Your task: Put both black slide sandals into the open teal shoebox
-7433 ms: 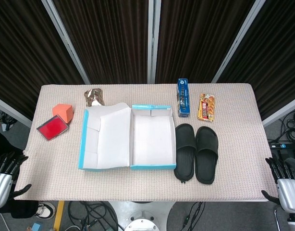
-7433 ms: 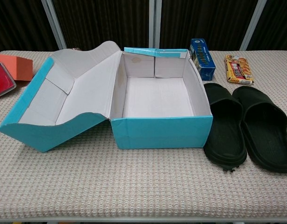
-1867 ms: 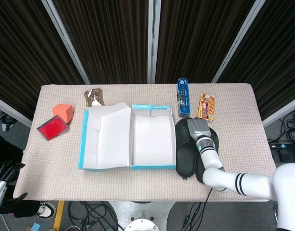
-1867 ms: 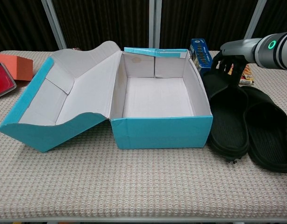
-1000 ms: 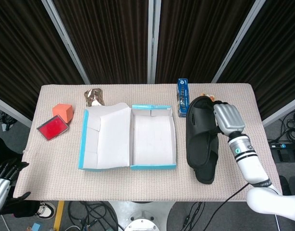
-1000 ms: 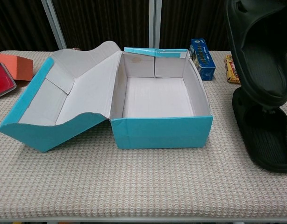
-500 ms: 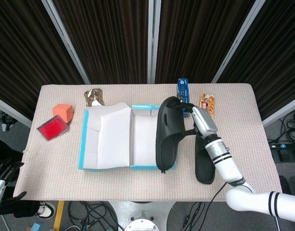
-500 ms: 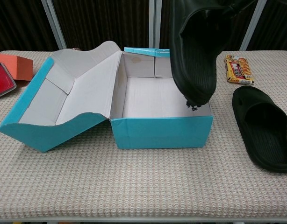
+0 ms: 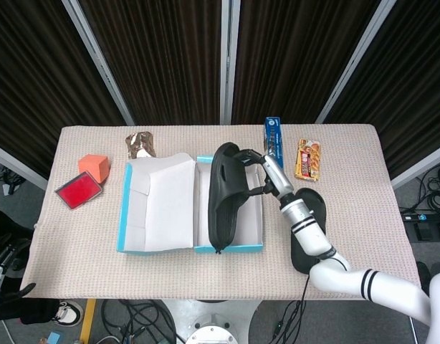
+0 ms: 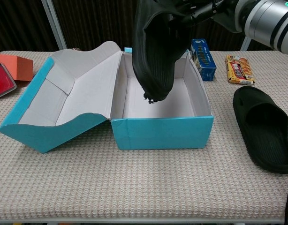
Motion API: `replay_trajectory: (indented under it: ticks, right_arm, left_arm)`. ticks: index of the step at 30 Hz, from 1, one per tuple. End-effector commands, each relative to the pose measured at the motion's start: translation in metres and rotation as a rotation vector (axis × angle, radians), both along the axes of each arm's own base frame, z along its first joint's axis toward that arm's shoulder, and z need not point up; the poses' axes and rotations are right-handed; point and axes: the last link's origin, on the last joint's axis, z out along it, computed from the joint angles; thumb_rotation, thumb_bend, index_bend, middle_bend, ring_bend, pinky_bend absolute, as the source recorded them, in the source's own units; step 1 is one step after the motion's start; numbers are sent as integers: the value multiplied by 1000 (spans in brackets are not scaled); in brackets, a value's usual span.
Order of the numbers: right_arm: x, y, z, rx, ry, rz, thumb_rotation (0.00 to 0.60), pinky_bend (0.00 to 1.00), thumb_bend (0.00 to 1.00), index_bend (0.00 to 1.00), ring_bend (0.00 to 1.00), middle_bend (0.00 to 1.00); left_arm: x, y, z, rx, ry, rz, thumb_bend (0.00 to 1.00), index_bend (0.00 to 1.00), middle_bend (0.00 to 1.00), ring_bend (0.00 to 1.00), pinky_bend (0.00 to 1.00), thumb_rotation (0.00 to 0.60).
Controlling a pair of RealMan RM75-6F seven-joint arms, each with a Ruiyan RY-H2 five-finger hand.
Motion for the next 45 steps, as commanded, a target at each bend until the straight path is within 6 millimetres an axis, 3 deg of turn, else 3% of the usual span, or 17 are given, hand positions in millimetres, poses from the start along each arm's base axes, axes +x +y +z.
replay_trajectory:
  ticks: [1,11,22,45]
  right_arm:
    - [9,-10,-25,66,-44,11,600,303,110,569,248,513]
    - [20,-34,-57,131,-68,-1,600,303,107,570,248,513]
    - [21,-40,-85,156,4,39,600,303,111,570,248,513]
    - [37,-56,-107,184,18,33,600,304,113,573,248,513]
  left_arm:
    - [-1,1,0,-1,1,4,0,169,186,51,98,600]
    - [-10,4,3,3,13,24,0,169,186,51,98,600]
    - [-14,7,3,1,13,38,0,169,186,51,98,600]
    - [-20,9,7,5,21,51,0,169,186,51,98,600]
